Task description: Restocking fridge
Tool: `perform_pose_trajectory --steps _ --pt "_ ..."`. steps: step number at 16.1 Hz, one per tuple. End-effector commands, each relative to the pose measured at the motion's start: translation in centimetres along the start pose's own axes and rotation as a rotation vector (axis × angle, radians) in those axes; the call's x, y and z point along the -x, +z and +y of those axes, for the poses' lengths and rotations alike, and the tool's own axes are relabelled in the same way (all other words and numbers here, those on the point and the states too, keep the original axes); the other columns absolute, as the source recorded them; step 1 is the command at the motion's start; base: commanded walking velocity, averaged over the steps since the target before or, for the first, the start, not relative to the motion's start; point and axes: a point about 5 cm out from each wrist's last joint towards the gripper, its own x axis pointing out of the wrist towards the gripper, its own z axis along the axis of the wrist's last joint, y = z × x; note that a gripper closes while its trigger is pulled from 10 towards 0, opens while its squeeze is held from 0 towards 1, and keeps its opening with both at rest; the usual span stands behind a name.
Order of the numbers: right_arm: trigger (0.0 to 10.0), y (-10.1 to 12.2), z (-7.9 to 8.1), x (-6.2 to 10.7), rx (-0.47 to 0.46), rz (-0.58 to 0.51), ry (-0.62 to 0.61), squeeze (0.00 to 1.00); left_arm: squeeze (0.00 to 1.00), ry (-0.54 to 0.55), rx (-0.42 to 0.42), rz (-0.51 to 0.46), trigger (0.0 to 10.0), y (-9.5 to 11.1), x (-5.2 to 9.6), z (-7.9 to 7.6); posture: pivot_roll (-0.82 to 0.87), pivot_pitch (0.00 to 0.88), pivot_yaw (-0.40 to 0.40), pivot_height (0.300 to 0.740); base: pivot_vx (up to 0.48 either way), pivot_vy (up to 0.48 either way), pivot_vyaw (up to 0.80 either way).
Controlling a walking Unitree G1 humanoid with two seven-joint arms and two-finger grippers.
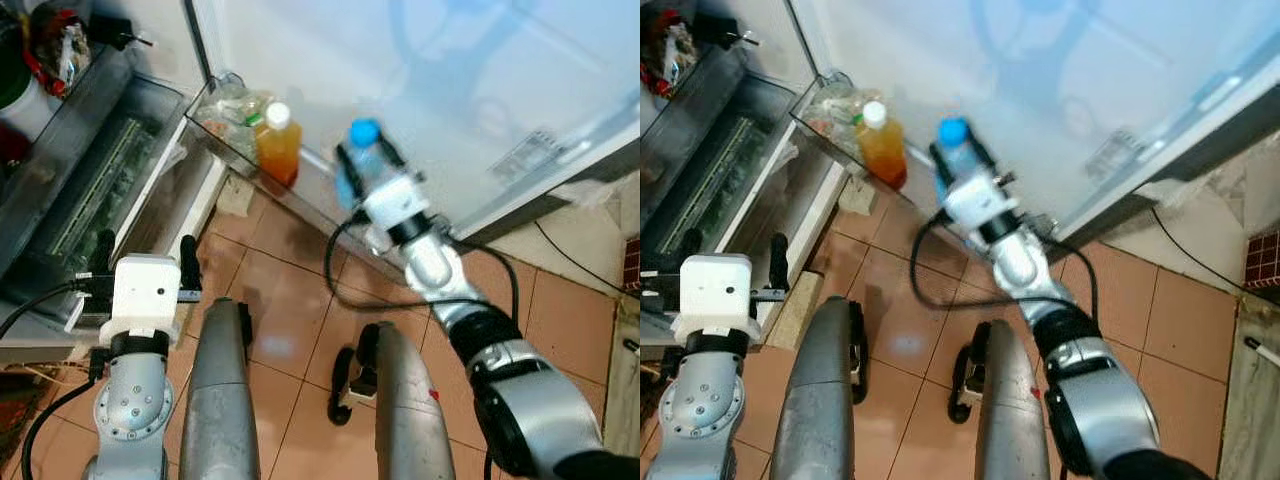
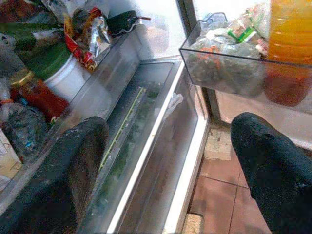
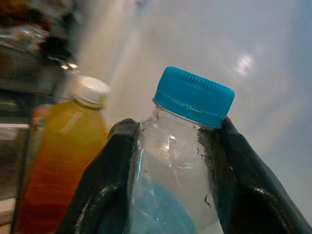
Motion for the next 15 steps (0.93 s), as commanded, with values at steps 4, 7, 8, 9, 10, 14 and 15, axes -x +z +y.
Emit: perform_pose_trajectory --steps 4,7,8,9,10,14,15 --pt "0.0 2.1 -1.7 -2.4 0.004 -0.113 -0.067 0.00 0.00 -0.004 0.002 0.014 10.0 -0.1 0.3 -0.1 0.32 0.400 -0.079 0.639 0.000 0.000 0.00" --pt "0.0 2.4 -2.1 -2.7 0.053 -0.135 -0.050 0.00 0.00 -0.007 0.006 0.005 10.0 0.1 0.1 -0.2 0.31 0.397 -0.079 0.639 0.000 0.000 0.00" --pt "0.0 1.8 -1.8 -2.0 0.035 -0.105 -0.036 0.00 0.00 -0.009 0.007 0.007 10.0 0.0 0.2 -0.3 0.31 0.400 -0.080 0.639 0.000 0.000 0.00" --pt "0.0 1.1 -1.3 -1.2 0.010 -0.067 -0.025 0.00 0.00 -0.010 0.006 0.011 10.0 -0.1 0.3 -0.2 0.31 0.400 -0.080 0.639 0.000 0.000 0.00" --pt "0.0 0.5 -0.9 -0.3 -0.014 -0.027 -0.020 0.00 0.00 -0.009 0.005 0.013 10.0 -0.1 0.4 -0.2 0.31 0.400 -0.084 0.639 0.000 0.000 0.00" --pt "3.1 -1.8 1.6 3.3 -0.150 0.158 -0.030 0.00 0.00 -0.008 0.005 0.017 10.0 -0.2 0.2 -0.2 0.31 0.395 -0.086 0.639 0.000 0.000 0.00" --pt "4.9 -2.1 2.2 4.0 -0.191 0.195 -0.028 0.00 0.00 -0.008 0.004 0.016 10.0 -0.2 0.2 -0.2 0.31 0.392 -0.086 0.639 0.000 0.000 0.00"
